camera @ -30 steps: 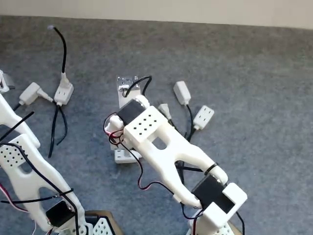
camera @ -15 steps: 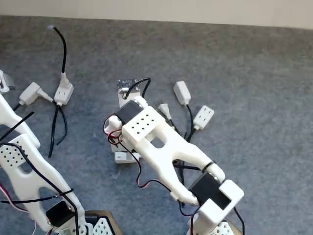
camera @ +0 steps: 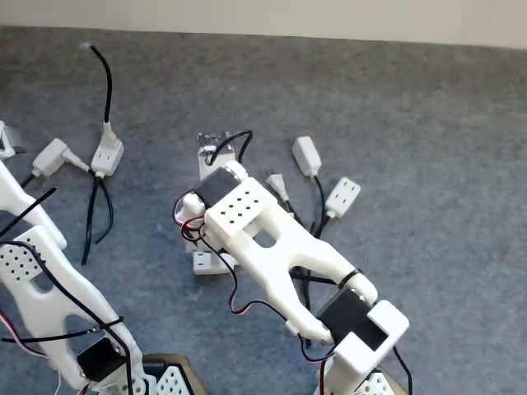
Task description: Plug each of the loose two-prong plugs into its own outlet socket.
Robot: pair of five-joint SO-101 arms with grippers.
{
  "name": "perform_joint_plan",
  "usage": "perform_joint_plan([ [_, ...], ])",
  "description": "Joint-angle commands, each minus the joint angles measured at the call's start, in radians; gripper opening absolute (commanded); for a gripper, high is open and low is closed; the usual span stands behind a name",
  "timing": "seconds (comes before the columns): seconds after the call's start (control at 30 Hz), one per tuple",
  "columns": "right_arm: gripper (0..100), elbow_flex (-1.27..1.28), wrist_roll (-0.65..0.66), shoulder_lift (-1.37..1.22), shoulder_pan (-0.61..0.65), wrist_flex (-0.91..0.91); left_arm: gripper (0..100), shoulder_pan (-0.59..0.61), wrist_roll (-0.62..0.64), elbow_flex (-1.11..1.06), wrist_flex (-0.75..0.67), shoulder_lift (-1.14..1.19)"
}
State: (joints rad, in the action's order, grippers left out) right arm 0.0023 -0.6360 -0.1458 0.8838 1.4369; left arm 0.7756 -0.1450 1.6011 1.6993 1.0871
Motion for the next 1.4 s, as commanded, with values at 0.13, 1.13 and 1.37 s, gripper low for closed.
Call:
perform_joint_plan([
  [0.13,0.4,-0.004,0.015,-0.004,-0.010,-0.041,26,0.012,-0.011,0.051,0.005,-0.019],
  [1.13,0.4,-0.004,0.020,-0.001,0.010,0.041,26,0.010,-0.011,0.051,0.005,-0.024],
  [1.37,0.4,-0.002,0.020,-0.004,0.007,0.041,26,0.012,-0.011,0.051,0.005,-0.024],
])
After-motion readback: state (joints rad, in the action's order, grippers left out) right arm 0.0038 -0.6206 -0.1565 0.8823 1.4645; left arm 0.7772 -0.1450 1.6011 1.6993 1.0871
